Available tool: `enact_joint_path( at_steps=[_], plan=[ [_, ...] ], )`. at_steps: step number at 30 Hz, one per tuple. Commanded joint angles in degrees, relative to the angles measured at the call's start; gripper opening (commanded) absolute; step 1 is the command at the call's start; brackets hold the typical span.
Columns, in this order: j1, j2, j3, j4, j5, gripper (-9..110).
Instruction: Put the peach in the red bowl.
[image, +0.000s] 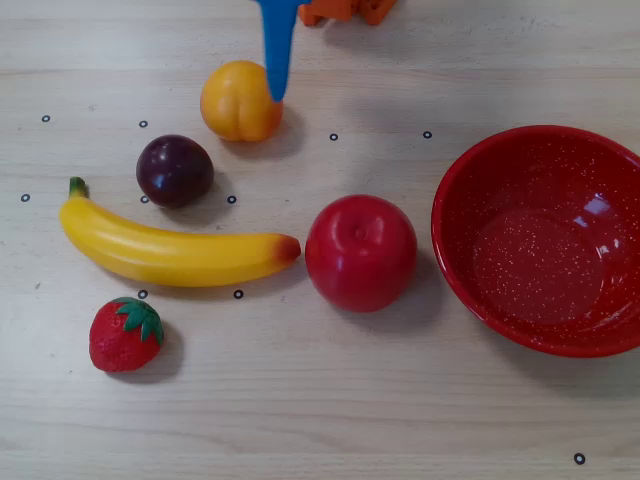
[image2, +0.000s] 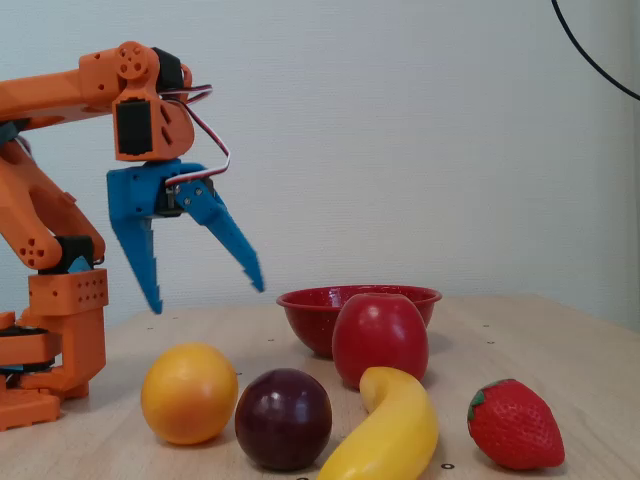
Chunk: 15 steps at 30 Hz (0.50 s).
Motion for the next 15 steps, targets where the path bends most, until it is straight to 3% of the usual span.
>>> enact_joint_path(
  at_steps=[1,15],
  plan=[
    [-2.20,-0.70,-4.13,-1.67,3.34,47],
    [-12.74,-9.58,0.44,-10.90,15.82,57]
  ],
)
